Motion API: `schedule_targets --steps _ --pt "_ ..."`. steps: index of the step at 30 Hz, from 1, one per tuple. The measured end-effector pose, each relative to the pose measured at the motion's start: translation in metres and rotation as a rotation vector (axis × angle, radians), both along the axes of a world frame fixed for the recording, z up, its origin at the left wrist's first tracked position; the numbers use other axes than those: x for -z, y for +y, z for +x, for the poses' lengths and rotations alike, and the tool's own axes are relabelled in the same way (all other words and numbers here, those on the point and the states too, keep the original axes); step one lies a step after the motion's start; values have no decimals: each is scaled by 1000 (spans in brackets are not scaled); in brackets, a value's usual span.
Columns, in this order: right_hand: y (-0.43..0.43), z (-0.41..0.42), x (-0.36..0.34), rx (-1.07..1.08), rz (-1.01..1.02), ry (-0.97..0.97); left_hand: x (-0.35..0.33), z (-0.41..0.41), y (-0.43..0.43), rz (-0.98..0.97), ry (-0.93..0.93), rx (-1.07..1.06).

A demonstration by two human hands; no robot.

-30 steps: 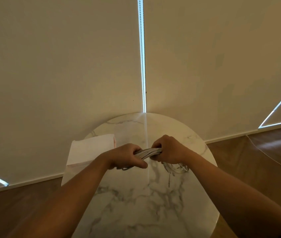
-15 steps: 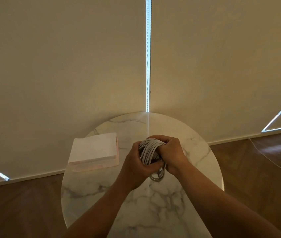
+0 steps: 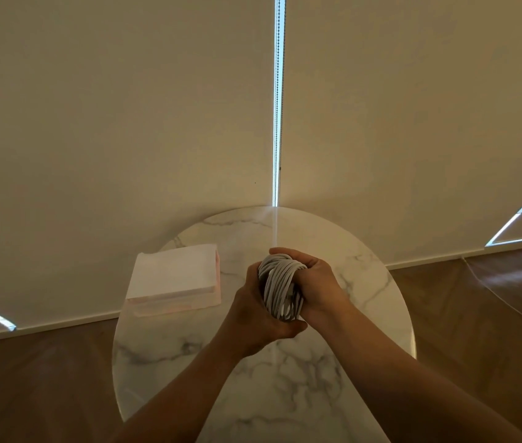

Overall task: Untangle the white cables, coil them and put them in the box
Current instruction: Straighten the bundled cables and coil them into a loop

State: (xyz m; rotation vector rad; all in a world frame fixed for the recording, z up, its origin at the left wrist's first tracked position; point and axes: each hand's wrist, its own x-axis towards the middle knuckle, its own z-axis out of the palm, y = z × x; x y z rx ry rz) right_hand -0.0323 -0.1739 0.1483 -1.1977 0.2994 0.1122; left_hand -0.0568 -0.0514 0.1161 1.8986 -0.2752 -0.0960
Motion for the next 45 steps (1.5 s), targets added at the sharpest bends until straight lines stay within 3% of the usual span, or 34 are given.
schedule_targets --steps 4,8,12,17,23,28,32,36,41,45 --pt "-3 -5 6 -74 97 -29 4 2 1 53 10 -28" --pt "-9 -7 6 -241 111 -183 3 2 -3 110 -45 -81" --pt "-16 -4 -3 -371 -6 -324 -3 3 -7 98 -136 -145" --pt "-29 1 -17 -491 -133 -334 -2 12 -4 99 -205 -186" --pt "-21 -19 -7 -364 -581 -240 -5 14 3 97 -195 -292" --pt "-9 -24 1 -178 -627 -254 4 8 -3 155 -164 -240" --pt "-13 -22 -1 -53 -535 -248 2 5 -3 216 -137 -167" --pt "-18 -16 -2 25 -356 -191 -6 4 -1 113 -45 -35" --pt "-13 -17 6 51 -221 -144 1 9 3 -21 134 -17" --pt "-13 -19 10 63 -79 -108 -10 12 13 -117 276 177"
